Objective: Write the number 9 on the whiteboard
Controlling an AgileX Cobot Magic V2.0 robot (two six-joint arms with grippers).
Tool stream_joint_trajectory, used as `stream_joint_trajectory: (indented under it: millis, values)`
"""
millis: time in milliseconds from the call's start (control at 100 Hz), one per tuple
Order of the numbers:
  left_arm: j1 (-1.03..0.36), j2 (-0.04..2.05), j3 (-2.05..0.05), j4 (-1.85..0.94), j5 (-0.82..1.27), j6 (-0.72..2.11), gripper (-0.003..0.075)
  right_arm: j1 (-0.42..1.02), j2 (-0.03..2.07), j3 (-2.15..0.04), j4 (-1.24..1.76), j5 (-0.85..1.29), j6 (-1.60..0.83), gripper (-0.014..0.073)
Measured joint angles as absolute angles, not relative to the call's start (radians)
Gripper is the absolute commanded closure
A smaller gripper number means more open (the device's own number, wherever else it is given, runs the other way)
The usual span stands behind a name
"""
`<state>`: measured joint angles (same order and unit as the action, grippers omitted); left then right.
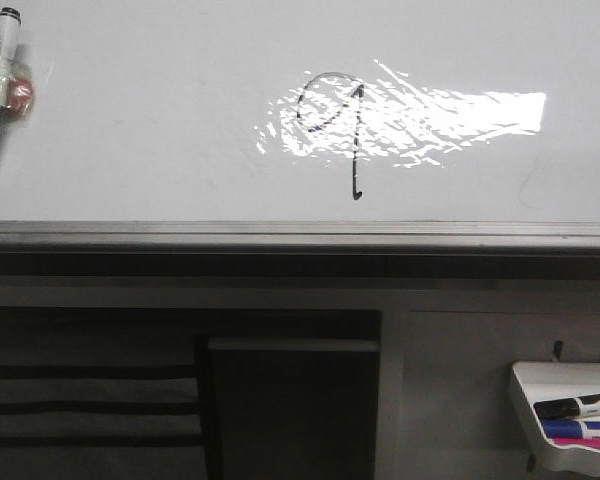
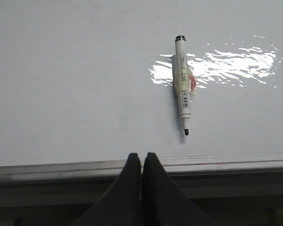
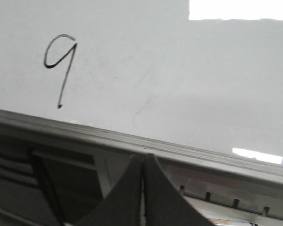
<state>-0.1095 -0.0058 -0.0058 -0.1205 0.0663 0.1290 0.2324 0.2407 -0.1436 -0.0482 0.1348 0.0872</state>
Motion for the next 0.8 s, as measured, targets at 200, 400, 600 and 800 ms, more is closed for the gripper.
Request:
stream_joint_trajectory:
  millis: [200, 400, 600, 800]
  values:
    - [-0.11, -0.006, -0.006, -0.12, 0.065, 0.129, 0.0741, 0.128, 0.014, 0.0, -0.044, 0.052, 0.087, 0.0666]
    - [-0.11, -0.006, -0.006, -0.12, 0.061, 0.129, 0.0741, 0.037, -0.011, 0.01, -0.038, -0.021, 0.089, 0.0666]
    - [-0.11, -0.006, -0.006, -0.12, 0.061, 0.129, 0.0741, 0.031, -0.011, 0.01, -0.034, -0.021, 0.089, 0.0666]
    - [-0.11, -0.006, -0.006, -0.12, 0.061, 0.129, 0.0741, 0.031, -0.011, 0.01, -0.034, -0.022, 0.089, 0.0666]
